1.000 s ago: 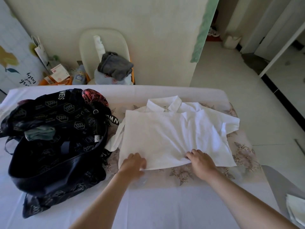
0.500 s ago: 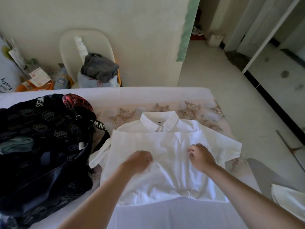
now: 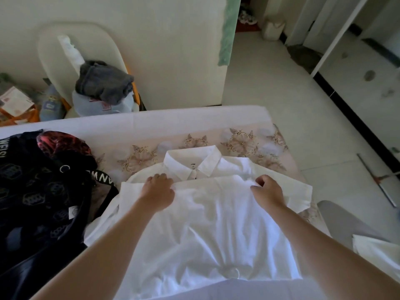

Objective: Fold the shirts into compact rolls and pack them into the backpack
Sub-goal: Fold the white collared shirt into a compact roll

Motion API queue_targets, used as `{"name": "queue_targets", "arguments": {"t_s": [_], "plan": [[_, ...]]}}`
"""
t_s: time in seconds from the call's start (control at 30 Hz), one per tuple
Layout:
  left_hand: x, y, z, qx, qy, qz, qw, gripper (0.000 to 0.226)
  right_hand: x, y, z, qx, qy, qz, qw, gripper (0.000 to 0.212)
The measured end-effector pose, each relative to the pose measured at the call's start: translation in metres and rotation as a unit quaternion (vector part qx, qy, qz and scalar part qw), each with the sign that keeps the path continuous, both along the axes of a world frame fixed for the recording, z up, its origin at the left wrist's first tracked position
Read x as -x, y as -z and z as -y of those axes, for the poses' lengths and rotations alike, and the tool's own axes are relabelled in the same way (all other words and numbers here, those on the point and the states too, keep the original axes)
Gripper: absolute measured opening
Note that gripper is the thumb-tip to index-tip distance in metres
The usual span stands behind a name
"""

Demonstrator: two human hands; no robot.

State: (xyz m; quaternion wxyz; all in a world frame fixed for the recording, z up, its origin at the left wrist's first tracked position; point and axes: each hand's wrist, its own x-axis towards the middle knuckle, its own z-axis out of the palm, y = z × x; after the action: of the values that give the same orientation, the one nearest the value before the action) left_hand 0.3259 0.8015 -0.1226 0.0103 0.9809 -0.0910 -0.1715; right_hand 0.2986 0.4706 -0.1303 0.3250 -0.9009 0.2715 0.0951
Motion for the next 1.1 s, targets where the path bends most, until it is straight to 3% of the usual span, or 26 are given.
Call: {"name": "queue_targets", "arguments": {"t_s": [0.1, 0.2, 0.3, 0.4, 0.5, 0.6, 0.73, 0.87, 0.97, 1.1], "plan": [[-0.009, -0.012, -0.004, 0.121, -0.053, 0.113, 0.985, 0.016, -0.008, -0.008, 0.001, -0.050, 0.024, 0.120, 0.991, 0.010], [-0.036, -0.014, -0.006, 0.087, -0.034, 0.256, 0.962, 0.015, -0.030, -0.014, 0.001, -0.001, 0.017, 0.197, 0.980, 0.016], [-0.053, -0.013, 0.003, 0.052, -0.068, 0.234, 0.968, 0.036, -0.047, -0.012, 0.000, 0.072, -0.013, 0.205, 0.976, 0.053], [-0.033, -0.005, 0.021, 0.096, -0.055, 0.217, 0.970, 0.048, -0.032, -0.001, -0.008, 0.190, -0.098, 0.160, 0.964, 0.077], [0.016, 0.014, 0.031, 0.139, 0.024, 0.208, 0.968, 0.032, 0.014, 0.021, -0.017, 0.235, -0.223, 0.180, 0.929, 0.063], [0.068, 0.036, 0.018, 0.131, 0.018, 0.190, 0.973, 0.039, 0.064, 0.040, -0.021, 0.234, -0.288, 0.195, 0.908, 0.050], [0.125, 0.050, 0.006, 0.142, 0.037, 0.172, 0.974, 0.046, 0.115, 0.045, -0.013, 0.263, -0.143, 0.196, 0.934, 0.046], [0.157, 0.050, 0.035, 0.183, 0.144, 0.104, 0.967, 0.070, 0.149, 0.032, 0.001, 0.265, 0.053, 0.071, 0.960, 0.042], [0.172, 0.057, 0.067, 0.141, 0.204, 0.044, 0.968, 0.089, 0.161, 0.021, 0.009, 0.243, 0.068, -0.004, 0.968, 0.024], [0.184, 0.067, 0.073, 0.087, 0.241, 0.047, 0.966, 0.068, 0.150, 0.006, 0.038, 0.272, 0.056, 0.032, 0.960, 0.008]]}}
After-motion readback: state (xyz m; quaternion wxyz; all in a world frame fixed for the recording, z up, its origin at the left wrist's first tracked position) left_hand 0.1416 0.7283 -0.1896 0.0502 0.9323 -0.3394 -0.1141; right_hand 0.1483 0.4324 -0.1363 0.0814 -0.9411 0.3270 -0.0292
